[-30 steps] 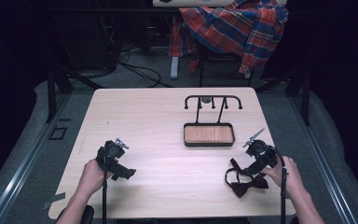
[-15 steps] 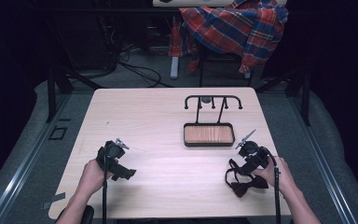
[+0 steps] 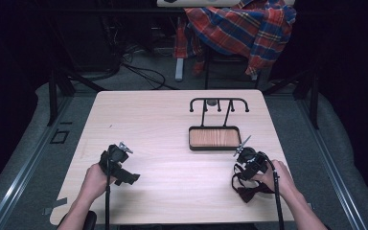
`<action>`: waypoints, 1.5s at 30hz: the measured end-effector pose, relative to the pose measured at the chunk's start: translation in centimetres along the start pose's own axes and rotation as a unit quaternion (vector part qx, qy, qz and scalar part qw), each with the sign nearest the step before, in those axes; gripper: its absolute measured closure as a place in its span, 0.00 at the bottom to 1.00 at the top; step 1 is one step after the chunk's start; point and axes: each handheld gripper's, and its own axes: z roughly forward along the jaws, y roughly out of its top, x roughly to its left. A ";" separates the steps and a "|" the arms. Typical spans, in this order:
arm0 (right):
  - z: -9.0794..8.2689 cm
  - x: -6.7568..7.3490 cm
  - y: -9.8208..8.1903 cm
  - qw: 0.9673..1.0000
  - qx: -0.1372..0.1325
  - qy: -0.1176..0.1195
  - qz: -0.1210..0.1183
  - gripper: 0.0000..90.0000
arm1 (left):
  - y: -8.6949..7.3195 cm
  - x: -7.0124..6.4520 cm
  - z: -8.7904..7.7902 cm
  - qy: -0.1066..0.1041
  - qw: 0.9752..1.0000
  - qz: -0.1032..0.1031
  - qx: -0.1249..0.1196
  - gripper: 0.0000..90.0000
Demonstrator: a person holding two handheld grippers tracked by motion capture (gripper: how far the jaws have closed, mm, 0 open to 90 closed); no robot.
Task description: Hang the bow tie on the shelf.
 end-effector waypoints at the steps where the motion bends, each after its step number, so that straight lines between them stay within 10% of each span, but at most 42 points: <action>1: 0.1 0.1 0.0 1.000 0.004 -0.001 0.000 0.63 | 0.0 0.0 0.0 0.000 1.000 0.000 0.001 0.00; 21: 0.0 0.2 -0.2 1.000 0.015 -0.003 -0.003 0.99 | 0.1 0.0 0.0 0.000 1.000 0.001 -0.001 0.00; 45: -5.3 0.2 -0.9 0.991 -0.111 -0.043 0.054 0.99 | 0.1 0.0 -0.1 -0.001 1.000 0.003 -0.001 0.00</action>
